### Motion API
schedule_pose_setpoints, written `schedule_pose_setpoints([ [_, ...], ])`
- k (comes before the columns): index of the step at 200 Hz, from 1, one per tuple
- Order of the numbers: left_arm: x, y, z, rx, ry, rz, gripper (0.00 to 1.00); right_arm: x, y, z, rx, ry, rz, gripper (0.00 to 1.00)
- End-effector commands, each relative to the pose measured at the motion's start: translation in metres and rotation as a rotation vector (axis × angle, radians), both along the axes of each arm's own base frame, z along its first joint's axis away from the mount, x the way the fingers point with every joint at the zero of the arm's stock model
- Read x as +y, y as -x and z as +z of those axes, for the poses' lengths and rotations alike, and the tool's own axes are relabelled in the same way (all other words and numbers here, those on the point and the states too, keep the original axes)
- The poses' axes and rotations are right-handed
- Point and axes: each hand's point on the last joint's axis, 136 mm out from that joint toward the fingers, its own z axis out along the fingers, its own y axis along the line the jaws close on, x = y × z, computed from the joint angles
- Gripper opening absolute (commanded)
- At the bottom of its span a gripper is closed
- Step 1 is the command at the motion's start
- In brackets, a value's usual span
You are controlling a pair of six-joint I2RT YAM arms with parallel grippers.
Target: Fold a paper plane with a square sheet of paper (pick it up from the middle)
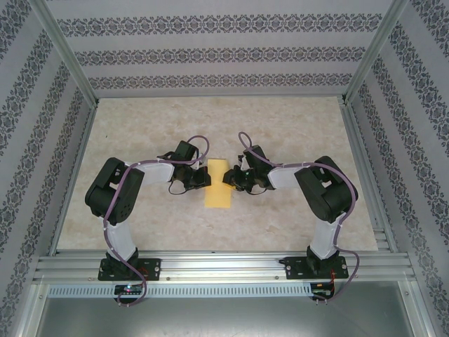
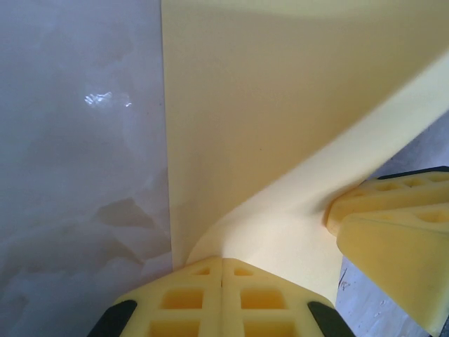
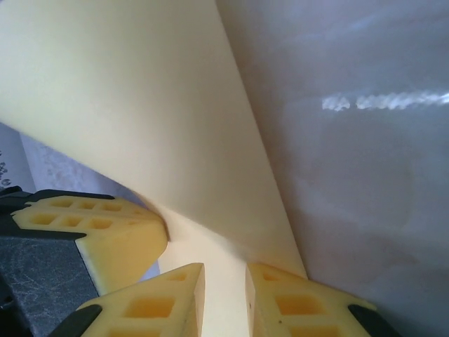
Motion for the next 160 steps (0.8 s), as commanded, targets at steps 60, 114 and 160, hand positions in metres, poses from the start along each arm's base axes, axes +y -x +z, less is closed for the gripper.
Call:
schedule_pose_setpoints([
  [60,0.021,0.026,-0.044,0.109,-0.143,-0.016,0.00,0.001,-0.024,0.020,-0.067,0.067,0.034,0.24],
  [114,0.021,0.027,-0.044,0.109,-0.144,-0.021,0.00,-0.010,-0.020,-0.010,-0.008,0.144,0.023,0.24],
  [160,0.022,0.028,-0.045,0.110,-0.152,-0.026,0.00,-0.002,-0.034,0.031,-0.075,0.100,0.035,0.25],
])
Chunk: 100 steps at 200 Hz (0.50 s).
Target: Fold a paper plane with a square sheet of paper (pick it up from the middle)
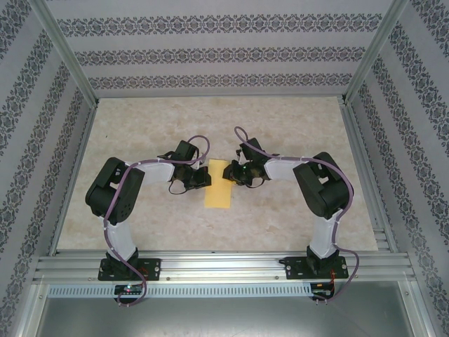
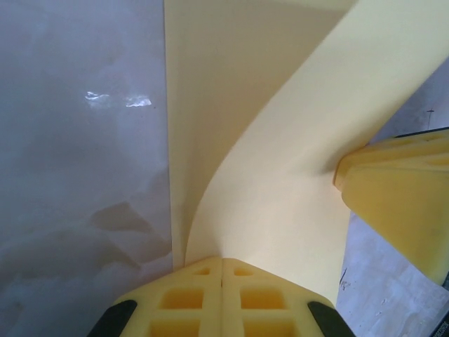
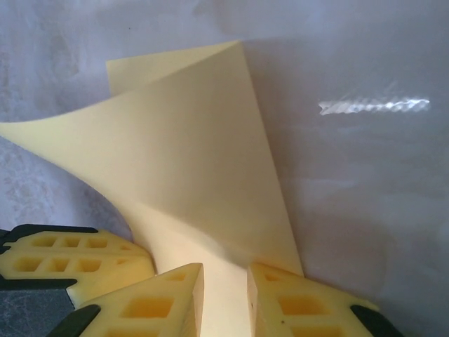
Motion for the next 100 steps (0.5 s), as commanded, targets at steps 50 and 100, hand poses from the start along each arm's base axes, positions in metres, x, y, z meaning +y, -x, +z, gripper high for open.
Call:
schedule_pose_setpoints([
  [50,0.023,0.029,-0.045,0.118,-0.150,-0.014,0.00,0.003,-0.028,0.028,-0.061,-0.045,0.004,0.25],
  [100,0.022,0.029,-0.045,0.115,-0.150,-0.016,0.00,0.001,-0.024,-0.006,0.011,-0.013,0.001,0.25],
])
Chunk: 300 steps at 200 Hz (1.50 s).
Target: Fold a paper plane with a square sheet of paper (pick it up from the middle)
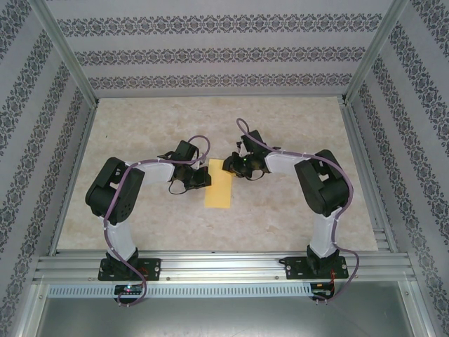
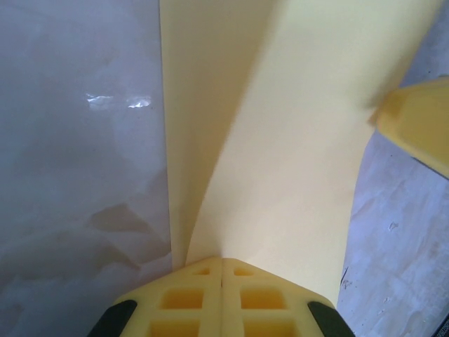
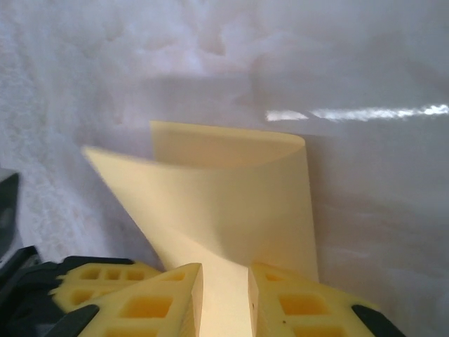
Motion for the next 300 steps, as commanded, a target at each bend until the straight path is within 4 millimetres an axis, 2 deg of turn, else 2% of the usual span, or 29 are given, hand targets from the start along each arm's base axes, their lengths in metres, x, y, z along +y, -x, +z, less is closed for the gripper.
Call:
schedule_pose_setpoints([
  [1,0.022,0.029,-0.045,0.121,-0.149,-0.008,0.00,0.000,0.001,-0.016,0.027,0.010,0.014,0.25],
  [22,0.022,0.029,-0.045,0.120,-0.151,-0.009,0.00,-0.003,0.002,-0.015,0.032,0.030,0.004,0.25],
  [65,0.024,0.030,-0.046,0.123,-0.157,-0.013,0.00,0.000,-0.011,0.032,-0.057,0.016,0.013,0.25],
  [81,0.024,0.030,-0.045,0.122,-0.157,-0.012,0.00,0.004,-0.017,0.038,-0.073,0.006,0.026,0.26],
  [99,0.023,0.029,-0.044,0.121,-0.156,-0.013,0.00,0.004,-0.020,0.033,-0.062,0.003,0.025,0.26],
  [151,0.022,0.028,-0.043,0.118,-0.153,-0.014,0.00,-0.002,-0.018,-0.010,0.008,0.048,-0.004,0.26],
  [169,0.023,0.029,-0.044,0.121,-0.155,-0.015,0.00,-0.003,-0.015,-0.019,0.029,0.060,-0.006,0.26],
  [187,0.023,0.030,-0.044,0.123,-0.159,-0.018,0.00,-0.005,-0.015,-0.016,0.029,0.069,-0.011,0.26],
  [227,0.024,0.031,-0.045,0.123,-0.163,-0.020,0.00,0.002,-0.026,0.031,-0.055,0.008,0.007,0.26],
  [241,0.024,0.031,-0.045,0.124,-0.163,-0.020,0.00,0.002,-0.031,0.040,-0.075,-0.005,0.006,0.26],
  [270,0.023,0.030,-0.044,0.123,-0.157,-0.019,0.00,0.000,-0.036,0.032,-0.060,-0.010,-0.001,0.25],
  [300,0.023,0.029,-0.043,0.122,-0.158,-0.022,0.00,0.000,-0.036,0.008,-0.021,0.001,-0.014,0.24],
])
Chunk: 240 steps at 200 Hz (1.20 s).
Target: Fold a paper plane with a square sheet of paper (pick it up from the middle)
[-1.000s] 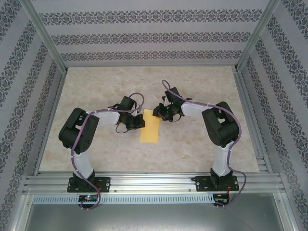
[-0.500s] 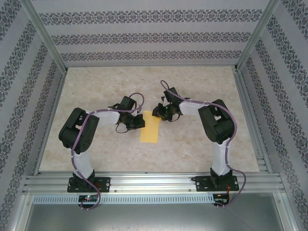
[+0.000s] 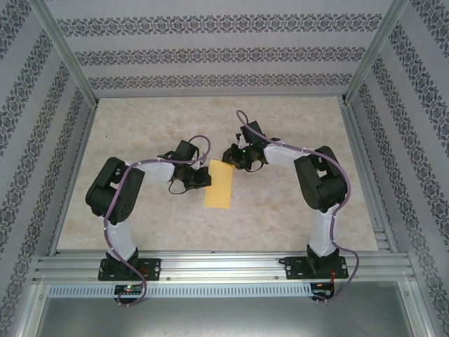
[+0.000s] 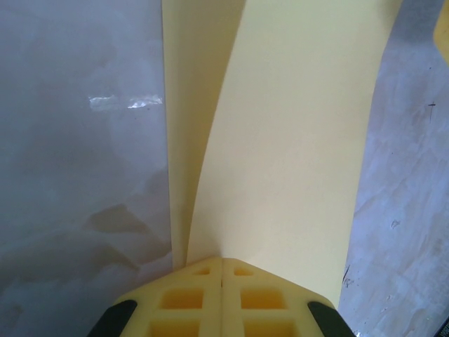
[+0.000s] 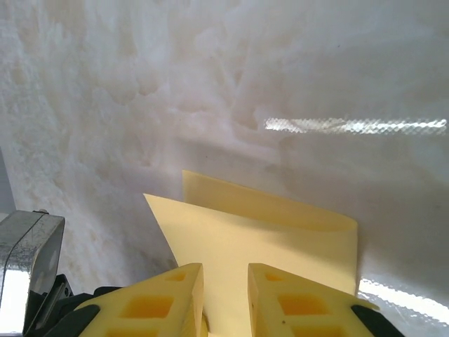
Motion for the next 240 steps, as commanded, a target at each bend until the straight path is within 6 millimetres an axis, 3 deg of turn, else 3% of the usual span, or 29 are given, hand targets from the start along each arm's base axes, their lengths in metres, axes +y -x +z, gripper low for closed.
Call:
schedule_pose_setpoints([
  [1,0.023,0.030,-0.044,0.125,-0.154,-0.009,0.00,0.000,-0.006,-0.014,0.014,-0.004,-0.010,0.24],
  [28,0.023,0.030,-0.043,0.124,-0.153,-0.009,0.00,-0.008,-0.002,-0.042,0.066,0.057,-0.030,0.24],
  [47,0.023,0.030,-0.044,0.125,-0.154,-0.011,0.00,-0.009,0.002,-0.048,0.077,0.069,-0.028,0.23],
  [91,0.023,0.031,-0.044,0.126,-0.156,-0.014,0.00,-0.001,-0.013,0.002,-0.016,0.008,-0.013,0.23],
  [117,0.023,0.030,-0.043,0.126,-0.156,-0.013,0.00,-0.001,-0.022,0.011,-0.032,-0.025,-0.018,0.23],
  [177,0.023,0.030,-0.042,0.123,-0.154,-0.011,0.00,-0.006,-0.010,-0.045,0.078,0.011,-0.037,0.23],
  [201,0.024,0.030,-0.042,0.125,-0.155,-0.011,0.00,-0.010,-0.006,-0.056,0.097,0.026,-0.046,0.23],
  [212,0.024,0.030,-0.042,0.125,-0.155,-0.012,0.00,-0.009,-0.008,-0.051,0.092,0.013,-0.046,0.23],
  [240,0.024,0.030,-0.044,0.127,-0.161,-0.013,0.00,-0.004,-0.020,-0.012,0.030,-0.053,-0.040,0.23],
])
